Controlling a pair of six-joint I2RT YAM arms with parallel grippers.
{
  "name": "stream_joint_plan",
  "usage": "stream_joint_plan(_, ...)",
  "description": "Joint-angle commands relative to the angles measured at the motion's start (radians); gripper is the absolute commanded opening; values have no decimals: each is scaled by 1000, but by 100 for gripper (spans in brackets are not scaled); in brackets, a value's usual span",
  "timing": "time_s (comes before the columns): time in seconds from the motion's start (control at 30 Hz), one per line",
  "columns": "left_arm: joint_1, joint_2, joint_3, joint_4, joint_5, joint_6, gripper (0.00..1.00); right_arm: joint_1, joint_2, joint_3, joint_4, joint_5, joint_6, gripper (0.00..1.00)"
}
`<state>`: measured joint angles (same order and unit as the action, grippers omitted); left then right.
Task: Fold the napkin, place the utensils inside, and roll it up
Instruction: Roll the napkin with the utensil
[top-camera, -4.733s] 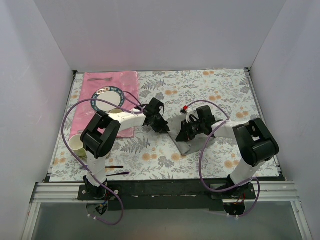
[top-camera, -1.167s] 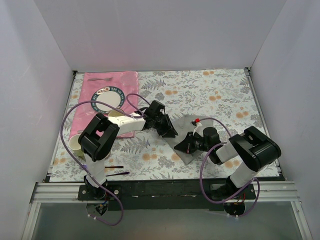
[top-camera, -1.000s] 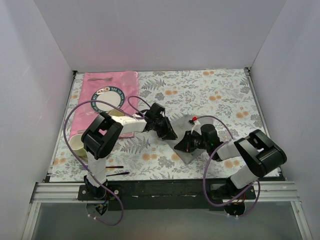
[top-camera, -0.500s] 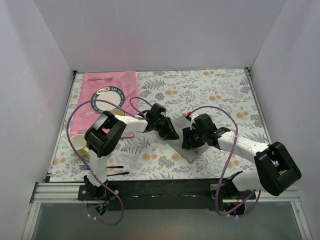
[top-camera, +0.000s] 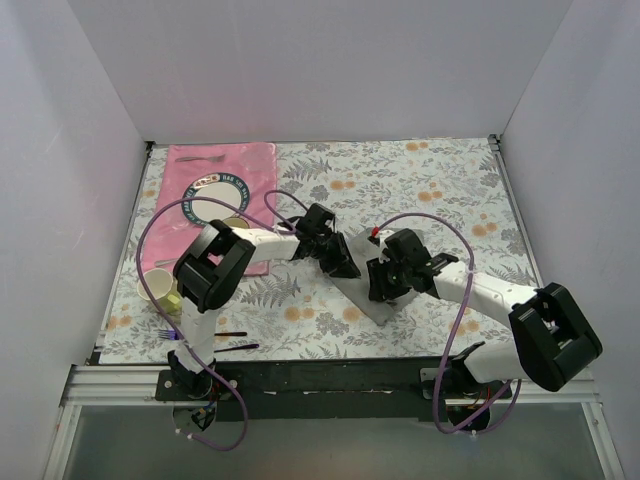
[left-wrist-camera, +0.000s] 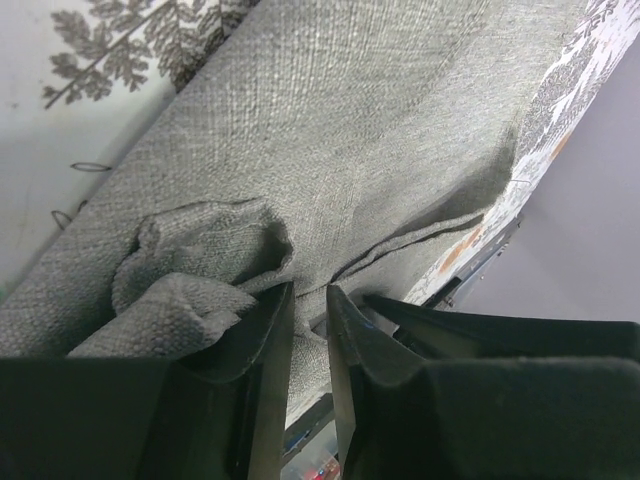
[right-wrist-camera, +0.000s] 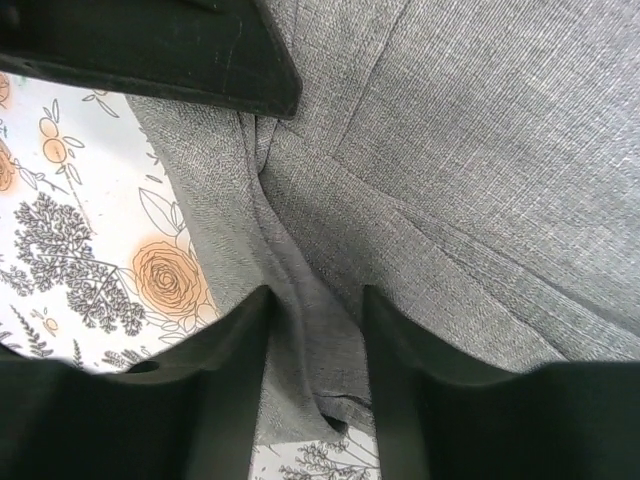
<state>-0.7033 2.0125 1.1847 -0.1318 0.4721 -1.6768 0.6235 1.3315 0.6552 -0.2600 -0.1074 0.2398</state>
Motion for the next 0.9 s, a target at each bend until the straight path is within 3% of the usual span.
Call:
stream_joint_plan(0.0, -5, 17, 82, -97, -52, 42, 21, 1, 9, -52, 64, 20, 32, 39)
stream_joint_plan(0.1, -4, -18, 134, -149, -72, 51, 35, 1, 26, -84, 82, 43, 20, 19)
stream_joint_plan(0.17, -4, -58, 190, -187, -95, 71, 43, 1, 58, -88, 91, 40, 9, 13)
stream_joint_plan(0.3, 5, -129, 237, -236, -119, 81, 46, 2, 93, -97, 96, 46, 1, 7)
stream_joint_plan(0.5, 8, -195, 162, -233, -29, 46, 28, 1, 113, -51, 21, 86, 33, 1)
stream_joint_plan(0.63, 8, -205, 63, -146, 28, 19, 16, 1, 109, -72, 31, 69, 62, 1)
stream_joint_plan(0.87, 7, -156, 10, -68, 95, -20, 5, -1, 110, -77, 34, 64, 55, 1)
